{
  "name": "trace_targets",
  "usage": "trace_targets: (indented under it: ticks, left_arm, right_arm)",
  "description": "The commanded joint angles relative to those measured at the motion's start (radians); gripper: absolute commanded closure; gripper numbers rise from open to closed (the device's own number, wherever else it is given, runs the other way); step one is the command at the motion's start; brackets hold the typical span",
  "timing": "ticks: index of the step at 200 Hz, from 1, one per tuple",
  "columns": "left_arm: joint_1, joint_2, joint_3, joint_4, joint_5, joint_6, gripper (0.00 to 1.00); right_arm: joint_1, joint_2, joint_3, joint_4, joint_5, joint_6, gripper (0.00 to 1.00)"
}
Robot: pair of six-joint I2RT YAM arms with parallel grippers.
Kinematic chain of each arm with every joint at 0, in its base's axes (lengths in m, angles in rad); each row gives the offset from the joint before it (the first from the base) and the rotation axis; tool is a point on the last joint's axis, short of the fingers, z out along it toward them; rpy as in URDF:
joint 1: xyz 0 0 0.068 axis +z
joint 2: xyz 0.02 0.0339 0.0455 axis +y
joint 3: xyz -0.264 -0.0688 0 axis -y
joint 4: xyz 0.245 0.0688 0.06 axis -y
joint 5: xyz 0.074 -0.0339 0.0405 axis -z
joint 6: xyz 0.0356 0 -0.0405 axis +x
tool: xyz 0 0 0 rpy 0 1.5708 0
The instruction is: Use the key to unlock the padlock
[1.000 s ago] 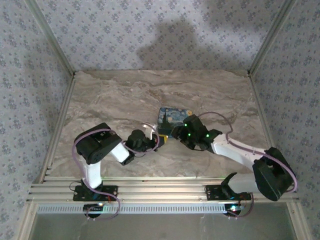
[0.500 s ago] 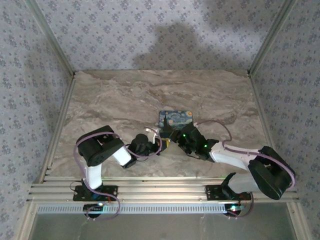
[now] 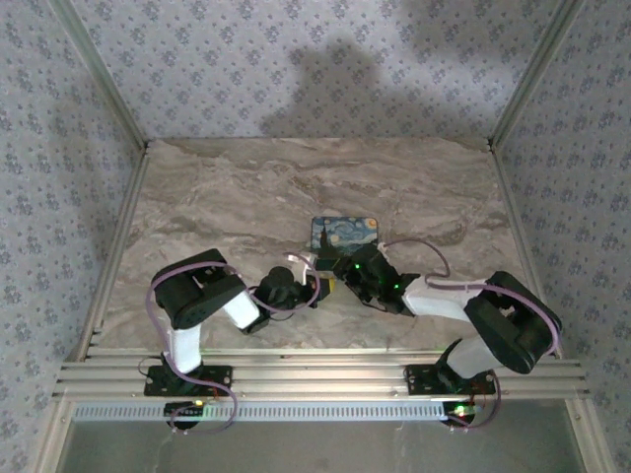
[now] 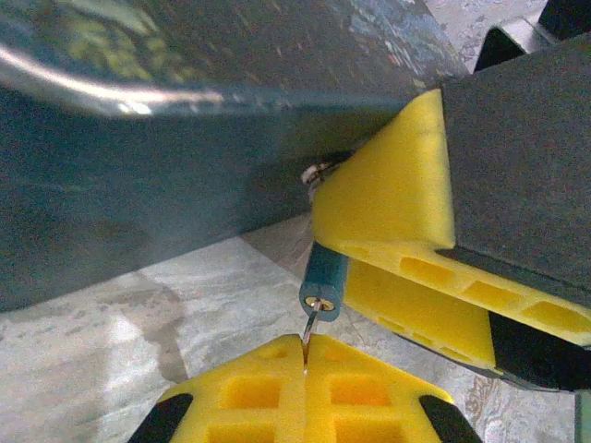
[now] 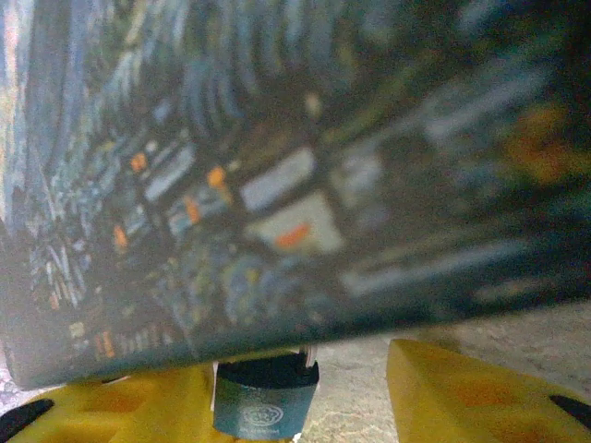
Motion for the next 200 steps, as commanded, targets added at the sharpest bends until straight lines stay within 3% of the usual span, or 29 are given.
trace_targets:
  ticks: [1, 70, 110, 149, 200]
  left_arm:
    - [-0.02, -0.023, -0.013, 0.024, 0.009, -0.003, 1.0]
    - [-0.023, -0.024, -0.006, -0.008, 0.05, 0.103, 1.0]
    - [-0.046, -0.049, 0.047, -0.162, 0.073, 0.25, 1.0]
    - [-0.148, -0.121, 0.14, -0.463, -0.087, 0.475, 1.0]
    - [-0.231, -0.152, 0.202, -0.629, -0.333, 0.636, 1.0]
  right_arm:
    - [-0.007, 0.029, 0.017, 0.015, 0.0, 0.031, 0.56]
    - [-0.014, 0.037, 0.033, 0.004, -0.058, 0.027, 0.9]
    - [-0.016, 0.023, 0.098, -0.133, -0.108, -0.01, 0.99]
    - [-0.021, 0.014, 0.182, -0.299, -0.138, -0.066, 1.0]
    - [-0.022, 0.017, 0.224, -0.39, -0.16, -0.1, 1.0]
